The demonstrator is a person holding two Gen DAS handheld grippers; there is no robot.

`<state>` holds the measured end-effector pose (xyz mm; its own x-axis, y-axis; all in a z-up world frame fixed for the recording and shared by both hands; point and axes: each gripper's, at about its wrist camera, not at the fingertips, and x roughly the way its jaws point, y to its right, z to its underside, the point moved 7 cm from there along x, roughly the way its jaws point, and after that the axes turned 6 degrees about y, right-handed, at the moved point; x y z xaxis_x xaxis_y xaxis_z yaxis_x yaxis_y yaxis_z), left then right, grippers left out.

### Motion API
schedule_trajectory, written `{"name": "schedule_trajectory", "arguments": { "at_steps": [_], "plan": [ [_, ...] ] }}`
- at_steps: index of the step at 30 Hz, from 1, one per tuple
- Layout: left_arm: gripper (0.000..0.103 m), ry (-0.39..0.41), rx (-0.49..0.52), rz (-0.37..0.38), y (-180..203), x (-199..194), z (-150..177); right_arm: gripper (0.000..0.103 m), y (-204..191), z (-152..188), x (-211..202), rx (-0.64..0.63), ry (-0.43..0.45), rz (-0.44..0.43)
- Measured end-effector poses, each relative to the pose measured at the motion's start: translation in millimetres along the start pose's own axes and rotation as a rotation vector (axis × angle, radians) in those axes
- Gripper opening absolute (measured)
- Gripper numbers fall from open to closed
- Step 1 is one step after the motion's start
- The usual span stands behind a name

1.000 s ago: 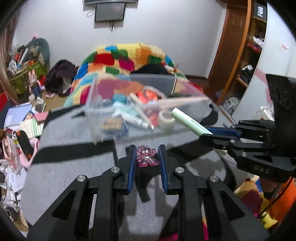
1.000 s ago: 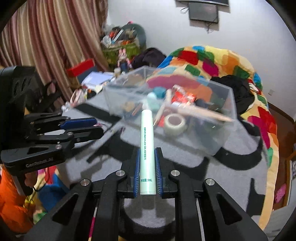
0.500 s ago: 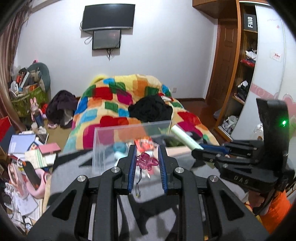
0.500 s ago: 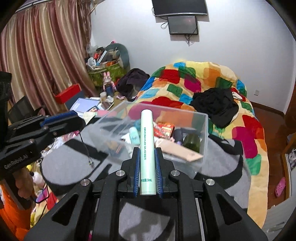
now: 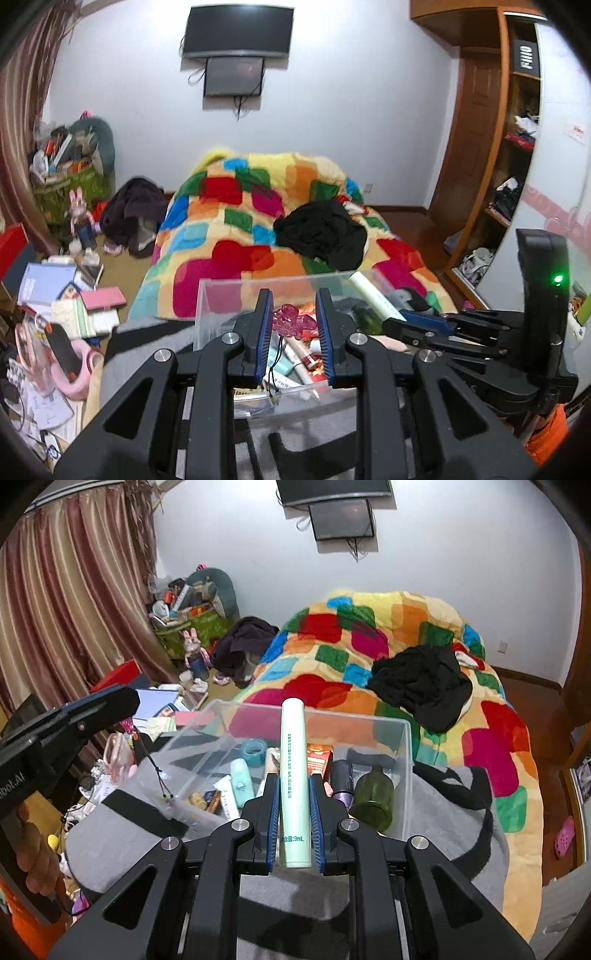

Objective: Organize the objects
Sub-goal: 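Release the pink charm into the box with the left tool while the right tool releases the green tube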

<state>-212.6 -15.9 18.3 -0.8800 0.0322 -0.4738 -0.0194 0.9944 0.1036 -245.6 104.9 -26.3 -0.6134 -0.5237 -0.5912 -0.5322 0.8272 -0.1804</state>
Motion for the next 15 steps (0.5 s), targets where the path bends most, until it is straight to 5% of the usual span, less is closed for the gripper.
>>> {"name": "schedule_trajectory", "arguments": {
  "at_steps": [15],
  "plan": [
    [0.023,-0.225,-0.121,0.006,-29.2,64.3,56.1,0.014,13.7,21.8,48.4,-0.002,-0.114,0.052]
  ]
}}
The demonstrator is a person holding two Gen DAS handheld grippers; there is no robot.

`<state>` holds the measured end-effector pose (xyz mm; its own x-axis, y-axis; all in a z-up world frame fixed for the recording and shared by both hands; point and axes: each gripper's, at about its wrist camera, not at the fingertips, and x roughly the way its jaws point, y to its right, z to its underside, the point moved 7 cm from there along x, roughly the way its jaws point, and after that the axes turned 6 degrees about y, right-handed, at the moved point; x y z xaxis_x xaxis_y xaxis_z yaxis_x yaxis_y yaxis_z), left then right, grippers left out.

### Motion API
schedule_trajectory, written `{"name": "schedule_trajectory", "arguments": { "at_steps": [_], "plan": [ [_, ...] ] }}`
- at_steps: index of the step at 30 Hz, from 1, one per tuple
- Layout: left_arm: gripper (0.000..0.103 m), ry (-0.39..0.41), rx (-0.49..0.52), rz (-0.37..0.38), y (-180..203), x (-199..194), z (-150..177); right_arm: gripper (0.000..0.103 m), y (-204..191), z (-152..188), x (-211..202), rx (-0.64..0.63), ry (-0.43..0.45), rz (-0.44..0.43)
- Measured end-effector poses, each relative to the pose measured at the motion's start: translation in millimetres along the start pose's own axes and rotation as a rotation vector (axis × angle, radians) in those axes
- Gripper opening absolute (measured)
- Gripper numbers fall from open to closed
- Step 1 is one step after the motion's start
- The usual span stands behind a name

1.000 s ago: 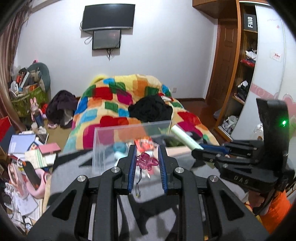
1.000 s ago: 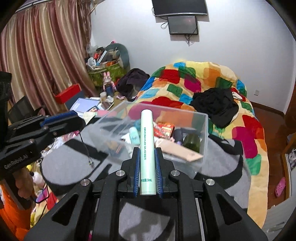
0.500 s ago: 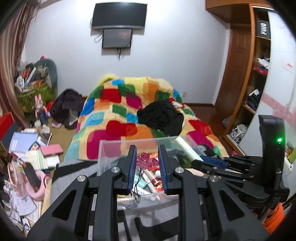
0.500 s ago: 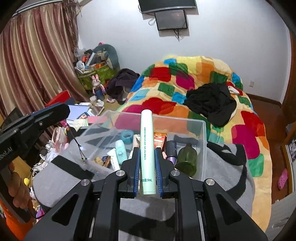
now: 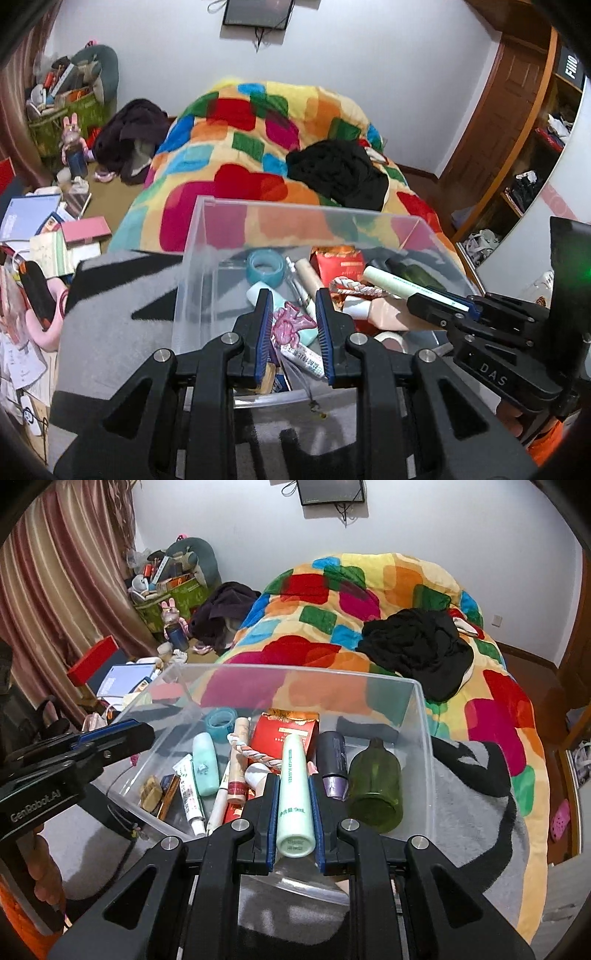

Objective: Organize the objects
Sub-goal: 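Release the pink charm into the box with the left tool while the right tool releases the green tube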

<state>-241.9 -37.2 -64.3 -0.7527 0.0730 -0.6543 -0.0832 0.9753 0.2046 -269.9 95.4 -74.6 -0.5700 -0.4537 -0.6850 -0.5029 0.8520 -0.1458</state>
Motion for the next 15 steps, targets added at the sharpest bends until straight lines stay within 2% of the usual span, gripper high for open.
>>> {"name": "schedule_trajectory", "arguments": {
  "at_steps": [6,15],
  "plan": [
    [0.023,-0.023,0.008,0.018,4.5,-0.2,6.6,0.02,-8.9,2.6,-9.8,-0.036,0.006,-0.015],
    [0.023,0.016,0.029,0.018,8.7,-21.0,5.7,0.02,-17.0,1.0,-36.2,-0.057,0.052,-0.04]
  ]
}}
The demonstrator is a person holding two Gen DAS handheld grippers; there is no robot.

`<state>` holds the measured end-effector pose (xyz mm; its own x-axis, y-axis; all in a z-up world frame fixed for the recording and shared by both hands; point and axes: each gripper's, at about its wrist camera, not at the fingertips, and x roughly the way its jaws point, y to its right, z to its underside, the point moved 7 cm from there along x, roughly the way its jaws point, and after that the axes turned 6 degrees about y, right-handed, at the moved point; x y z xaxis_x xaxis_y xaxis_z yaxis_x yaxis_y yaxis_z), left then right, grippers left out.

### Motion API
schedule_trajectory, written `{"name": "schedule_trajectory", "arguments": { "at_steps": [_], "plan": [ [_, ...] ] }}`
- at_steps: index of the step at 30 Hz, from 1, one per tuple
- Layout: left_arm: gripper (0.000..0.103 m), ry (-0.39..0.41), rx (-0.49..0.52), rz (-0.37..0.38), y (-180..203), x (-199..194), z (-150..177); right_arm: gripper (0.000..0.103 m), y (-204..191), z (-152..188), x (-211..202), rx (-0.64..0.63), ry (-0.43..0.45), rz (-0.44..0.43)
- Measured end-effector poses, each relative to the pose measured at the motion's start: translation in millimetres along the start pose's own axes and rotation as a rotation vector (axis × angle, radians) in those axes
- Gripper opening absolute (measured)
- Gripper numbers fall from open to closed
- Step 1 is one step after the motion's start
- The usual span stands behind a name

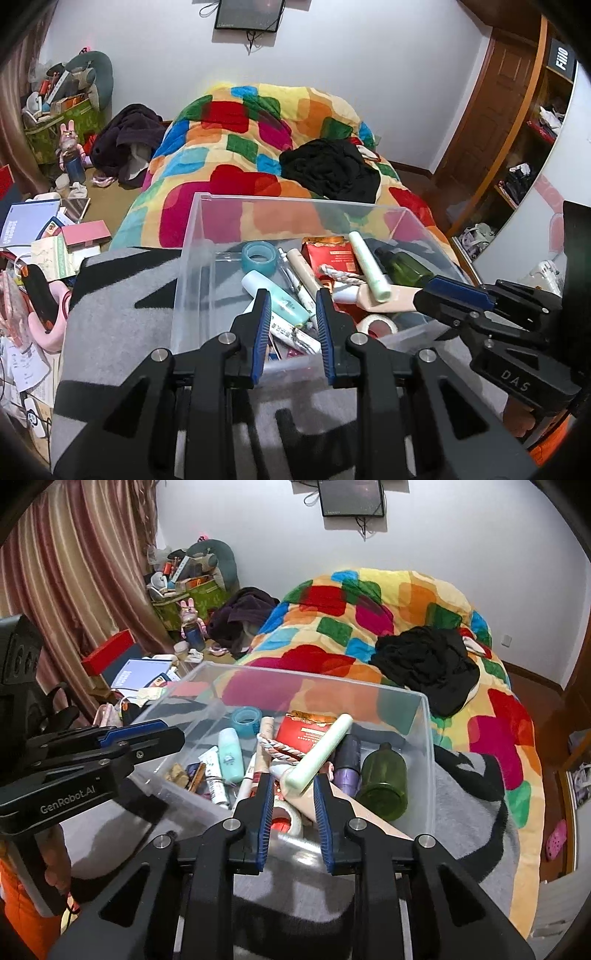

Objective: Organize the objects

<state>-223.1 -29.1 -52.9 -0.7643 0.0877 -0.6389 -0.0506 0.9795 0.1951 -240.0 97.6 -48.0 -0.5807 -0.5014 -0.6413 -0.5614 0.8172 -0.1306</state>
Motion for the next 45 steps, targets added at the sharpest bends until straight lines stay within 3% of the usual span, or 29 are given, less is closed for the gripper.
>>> {"name": "schedule_trajectory", "arguments": {
  "at_steps": [3,8,12,16,20,22,30,45],
  "plan": [
    [0.027,0.02,0.005,0.001,2.9,-9.8,2.1,0.02,-1.8,0.9,-12.9,0.004,0.021,-0.01],
    [0.047,0.077,0.034,-0.015,11.2,-29.5,5.4,0.023,-5.9,3.4,-33.5,-0.002,0.06,-0.012],
    [0.06,0.128,0.075,-0.03,20.2,-46.6,8.9,0.05,-5.2,5.3,-48.6,0.006,0.108,0.002],
    [0.071,0.158,0.098,-0.03,27.4,-58.8,13.9,0.054,-4.3,10.3,-59.3,-0.005,0.132,0.033],
    [0.079,0.176,0.094,-0.032,30.2,-64.8,20.3,0.074,-2.1,15.5,-66.5,-0.007,0.157,0.059],
    [0.085,0.176,0.086,-0.035,29.4,-65.0,24.9,0.079,-2.3,18.3,-69.2,-0.01,0.165,0.068],
    [0.087,0.16,0.028,-0.037,22.3,-59.3,37.6,0.081,-6.5,27.7,-70.2,-0.027,0.164,0.088],
    [0.087,0.147,0.032,-0.032,22.6,-58.2,46.1,0.081,-4.3,37.8,-60.1,-0.005,0.134,0.094]
  ]
}}
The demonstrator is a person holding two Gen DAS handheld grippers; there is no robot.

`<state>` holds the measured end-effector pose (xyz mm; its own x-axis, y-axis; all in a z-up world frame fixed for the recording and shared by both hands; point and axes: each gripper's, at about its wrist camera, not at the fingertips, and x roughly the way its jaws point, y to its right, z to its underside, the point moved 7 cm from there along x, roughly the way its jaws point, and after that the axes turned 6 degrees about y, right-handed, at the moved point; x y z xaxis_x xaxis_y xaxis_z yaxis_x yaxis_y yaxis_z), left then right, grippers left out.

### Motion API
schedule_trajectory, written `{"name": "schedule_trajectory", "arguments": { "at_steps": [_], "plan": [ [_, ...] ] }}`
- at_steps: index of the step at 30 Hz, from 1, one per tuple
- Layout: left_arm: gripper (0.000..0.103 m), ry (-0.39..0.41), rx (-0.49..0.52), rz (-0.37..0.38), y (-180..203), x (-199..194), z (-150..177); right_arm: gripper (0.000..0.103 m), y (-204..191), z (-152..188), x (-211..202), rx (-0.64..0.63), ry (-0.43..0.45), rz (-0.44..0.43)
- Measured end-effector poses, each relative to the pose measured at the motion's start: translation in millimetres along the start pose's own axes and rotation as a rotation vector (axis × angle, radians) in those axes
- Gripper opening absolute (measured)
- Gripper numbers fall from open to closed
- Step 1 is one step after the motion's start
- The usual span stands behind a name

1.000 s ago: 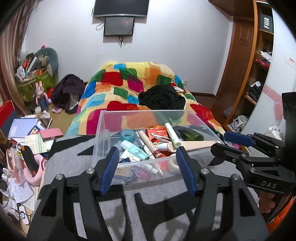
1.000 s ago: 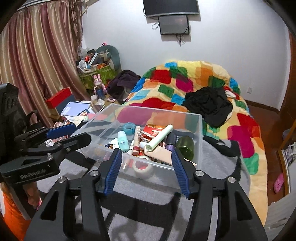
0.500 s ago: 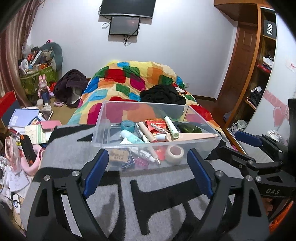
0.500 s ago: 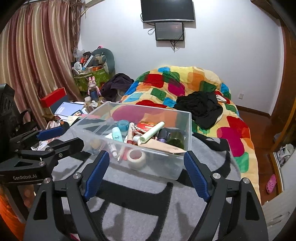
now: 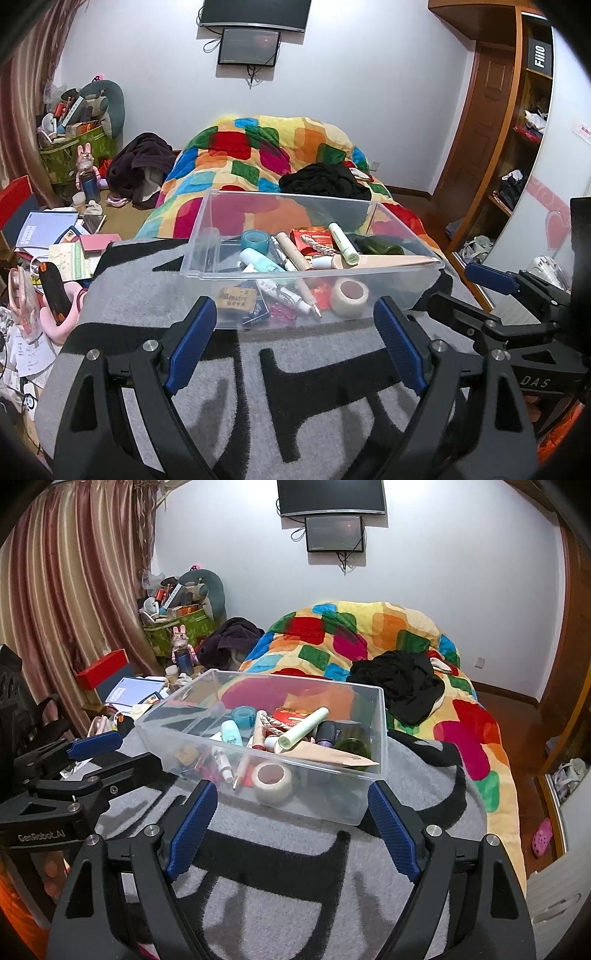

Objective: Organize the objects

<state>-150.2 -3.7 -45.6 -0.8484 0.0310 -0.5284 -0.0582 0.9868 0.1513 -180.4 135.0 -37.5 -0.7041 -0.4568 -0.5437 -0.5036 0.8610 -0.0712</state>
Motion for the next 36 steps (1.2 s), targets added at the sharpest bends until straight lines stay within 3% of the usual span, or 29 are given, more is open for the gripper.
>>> {"name": "schedule_trajectory", "arguments": {
  "at_steps": [12,36],
  "plan": [
    [0.094,0.002,0.004,0.008,3.3,-2.7,-1.5,0.082,1.0,-0.2,-0.5,0.007,0.002,0.0],
    [0.094,-0.021,-0.008,0.034,4.8,-3.9,0.4,0.082,3.6,1.6,-3.2,0.024,0.002,0.001]
  ]
}}
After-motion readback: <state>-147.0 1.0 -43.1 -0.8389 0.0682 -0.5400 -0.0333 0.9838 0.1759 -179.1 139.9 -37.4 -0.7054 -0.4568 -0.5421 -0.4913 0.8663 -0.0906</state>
